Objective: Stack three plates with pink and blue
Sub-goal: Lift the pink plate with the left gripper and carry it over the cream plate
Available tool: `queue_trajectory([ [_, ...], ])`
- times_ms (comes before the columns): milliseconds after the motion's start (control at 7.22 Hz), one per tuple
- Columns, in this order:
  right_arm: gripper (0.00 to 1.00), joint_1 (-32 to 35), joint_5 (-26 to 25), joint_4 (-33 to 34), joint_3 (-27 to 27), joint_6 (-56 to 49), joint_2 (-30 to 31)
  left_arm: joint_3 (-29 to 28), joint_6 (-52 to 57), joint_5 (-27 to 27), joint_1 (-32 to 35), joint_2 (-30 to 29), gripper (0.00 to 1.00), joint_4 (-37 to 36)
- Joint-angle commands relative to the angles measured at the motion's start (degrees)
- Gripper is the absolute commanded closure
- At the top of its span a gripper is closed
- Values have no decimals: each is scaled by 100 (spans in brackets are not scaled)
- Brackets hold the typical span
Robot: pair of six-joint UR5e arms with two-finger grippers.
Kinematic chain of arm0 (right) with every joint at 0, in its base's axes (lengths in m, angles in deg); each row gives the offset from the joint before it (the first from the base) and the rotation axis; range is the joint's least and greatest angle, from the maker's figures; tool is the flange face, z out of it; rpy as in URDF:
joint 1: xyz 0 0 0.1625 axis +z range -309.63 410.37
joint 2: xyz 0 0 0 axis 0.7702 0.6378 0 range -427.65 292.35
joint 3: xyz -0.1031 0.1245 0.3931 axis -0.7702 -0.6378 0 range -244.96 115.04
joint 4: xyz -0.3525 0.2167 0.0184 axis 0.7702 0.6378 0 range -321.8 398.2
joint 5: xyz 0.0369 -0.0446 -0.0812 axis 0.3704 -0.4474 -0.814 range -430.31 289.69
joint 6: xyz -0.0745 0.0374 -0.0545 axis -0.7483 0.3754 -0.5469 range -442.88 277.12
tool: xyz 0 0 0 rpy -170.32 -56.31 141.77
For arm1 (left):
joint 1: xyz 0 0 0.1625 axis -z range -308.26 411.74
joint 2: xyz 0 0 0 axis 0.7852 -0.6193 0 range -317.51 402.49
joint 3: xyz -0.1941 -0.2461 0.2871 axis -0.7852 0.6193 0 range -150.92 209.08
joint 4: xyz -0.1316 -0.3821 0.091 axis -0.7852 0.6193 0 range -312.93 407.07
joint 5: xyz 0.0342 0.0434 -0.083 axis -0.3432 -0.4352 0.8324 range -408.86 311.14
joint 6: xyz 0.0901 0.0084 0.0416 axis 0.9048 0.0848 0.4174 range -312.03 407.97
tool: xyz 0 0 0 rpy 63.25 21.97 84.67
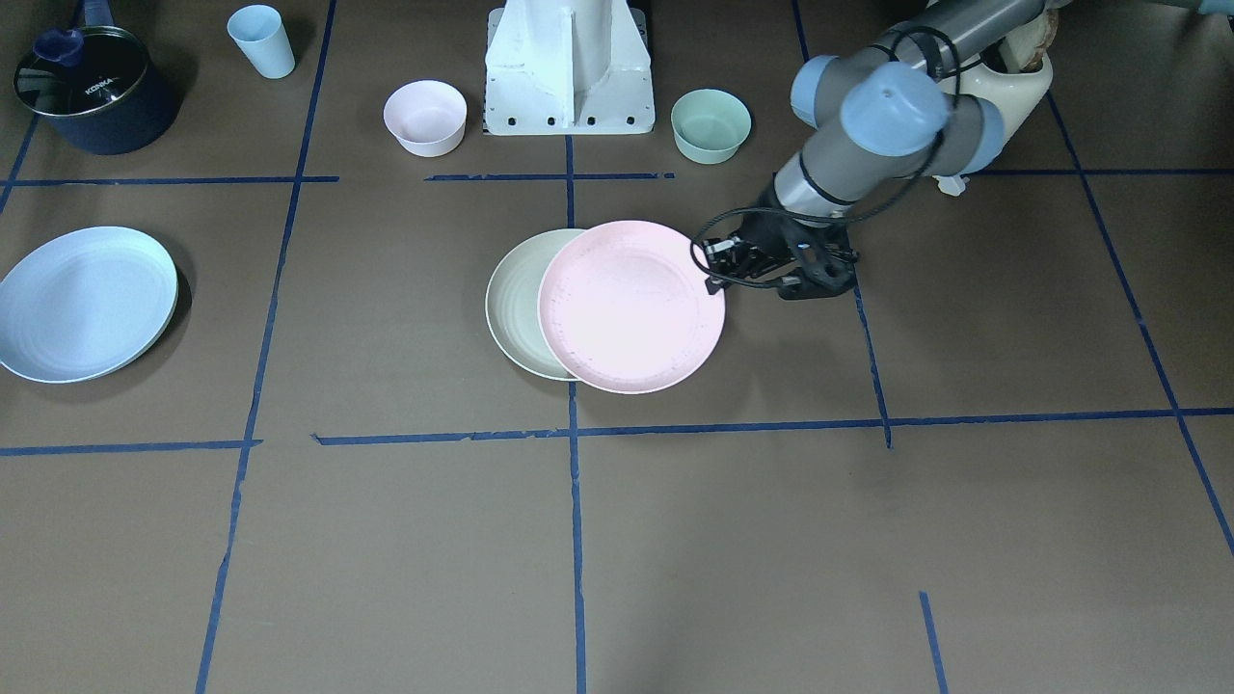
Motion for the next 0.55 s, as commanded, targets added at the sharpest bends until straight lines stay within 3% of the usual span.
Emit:
queue_trajectory([
  [0,0,-11,-7,0,-28,0,0,-41,-261,-224,-371,-238,99,-80],
  [139,0,-11,-7,0,-37,0,0,-93,-270,-233,-441,-334,97,-80],
  [277,0,-11,-7,0,-45,0,0,-85,-279,-259,-460,-353,66,-80],
  [416,0,-11,-7,0,-45,0,0,-76,-218,-373,-460,-344,1,-80],
])
